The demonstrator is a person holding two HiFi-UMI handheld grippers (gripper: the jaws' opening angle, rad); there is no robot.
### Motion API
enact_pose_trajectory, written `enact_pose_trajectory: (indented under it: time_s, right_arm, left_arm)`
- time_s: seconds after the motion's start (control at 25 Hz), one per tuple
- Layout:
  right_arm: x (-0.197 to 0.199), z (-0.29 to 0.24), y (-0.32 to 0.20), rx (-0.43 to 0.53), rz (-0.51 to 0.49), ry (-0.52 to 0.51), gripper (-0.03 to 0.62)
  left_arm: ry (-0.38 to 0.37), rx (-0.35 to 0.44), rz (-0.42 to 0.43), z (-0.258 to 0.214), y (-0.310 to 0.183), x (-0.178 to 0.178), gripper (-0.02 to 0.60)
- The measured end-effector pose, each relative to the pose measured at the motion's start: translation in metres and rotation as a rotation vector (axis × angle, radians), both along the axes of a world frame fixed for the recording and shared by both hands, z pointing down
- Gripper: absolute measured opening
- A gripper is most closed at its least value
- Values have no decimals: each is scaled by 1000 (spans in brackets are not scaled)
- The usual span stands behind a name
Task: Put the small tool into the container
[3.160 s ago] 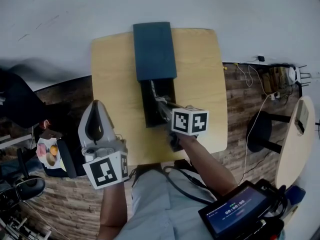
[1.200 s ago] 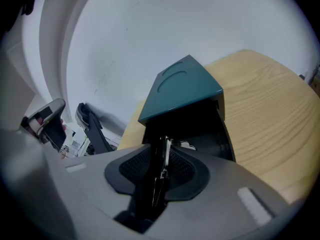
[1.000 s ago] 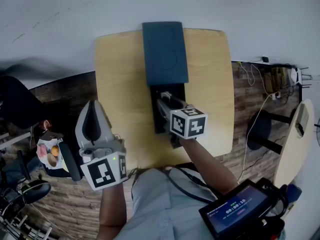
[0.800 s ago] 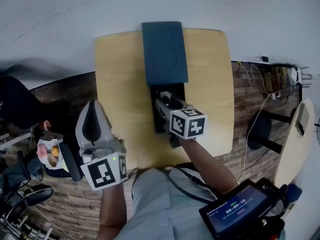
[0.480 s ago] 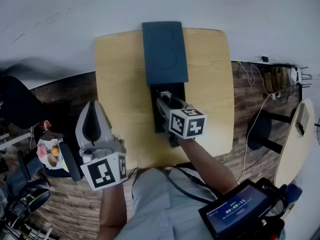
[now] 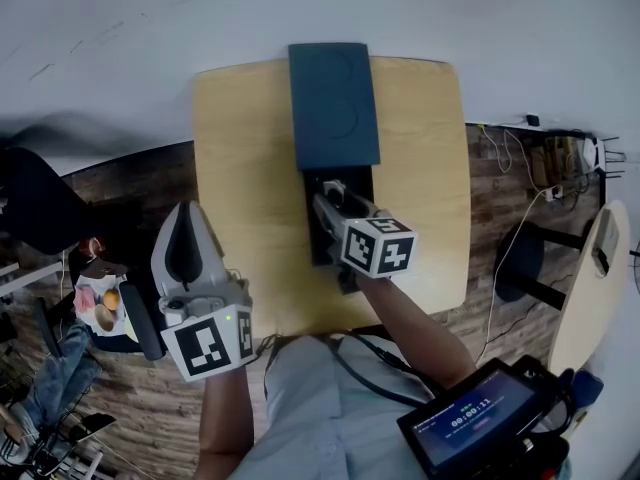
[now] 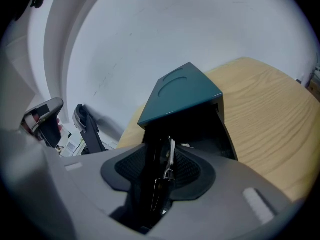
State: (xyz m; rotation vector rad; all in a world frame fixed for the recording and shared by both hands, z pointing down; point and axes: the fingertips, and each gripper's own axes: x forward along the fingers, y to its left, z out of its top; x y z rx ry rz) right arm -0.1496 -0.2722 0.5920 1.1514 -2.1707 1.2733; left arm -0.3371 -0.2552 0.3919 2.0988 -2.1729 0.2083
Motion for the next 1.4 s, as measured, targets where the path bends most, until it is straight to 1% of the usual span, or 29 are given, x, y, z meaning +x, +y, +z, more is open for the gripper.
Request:
enact_pose_trajectory:
  time_s: [0.16, 0.28, 0.36, 0.4, 0.44, 0.48, 0.8, 1.12, 1.4]
  right_arm:
    - [-4, -2, 0, 22, -20, 6, 186]
    - [-7, -3, 1, 44, -50, 18, 234]
    - [-8, 1, 3, 42, -67, 33, 254]
    - [-8, 5, 4, 31, -72, 38, 334]
    - [-7, 8, 4, 22, -72, 41, 354]
    - [-6, 9, 4, 19, -72, 43, 341]
    - [-6, 7, 1, 20, -59, 46, 353]
    - [-6, -20, -10, 98, -47, 82, 360]
    - [0, -35, -8, 128, -51, 90, 360]
  left_arm:
    - [-4, -4, -1, 0, 0, -1, 12]
    - [-4, -2, 0, 0, -1, 0, 12]
    - [-4, -2, 1, 0, -1, 1, 12]
    - [-4, -2, 2, 0, -1, 1, 11]
    - [-5, -3, 2, 0, -1, 1, 11]
    - [-5, -4, 2, -1, -1, 0, 11]
    - [-10, -9, -1, 0, -2, -1, 11]
    - [-12, 0, 2, -4, -2, 1, 12]
    - [-17, 20, 8, -16, 0, 10, 12]
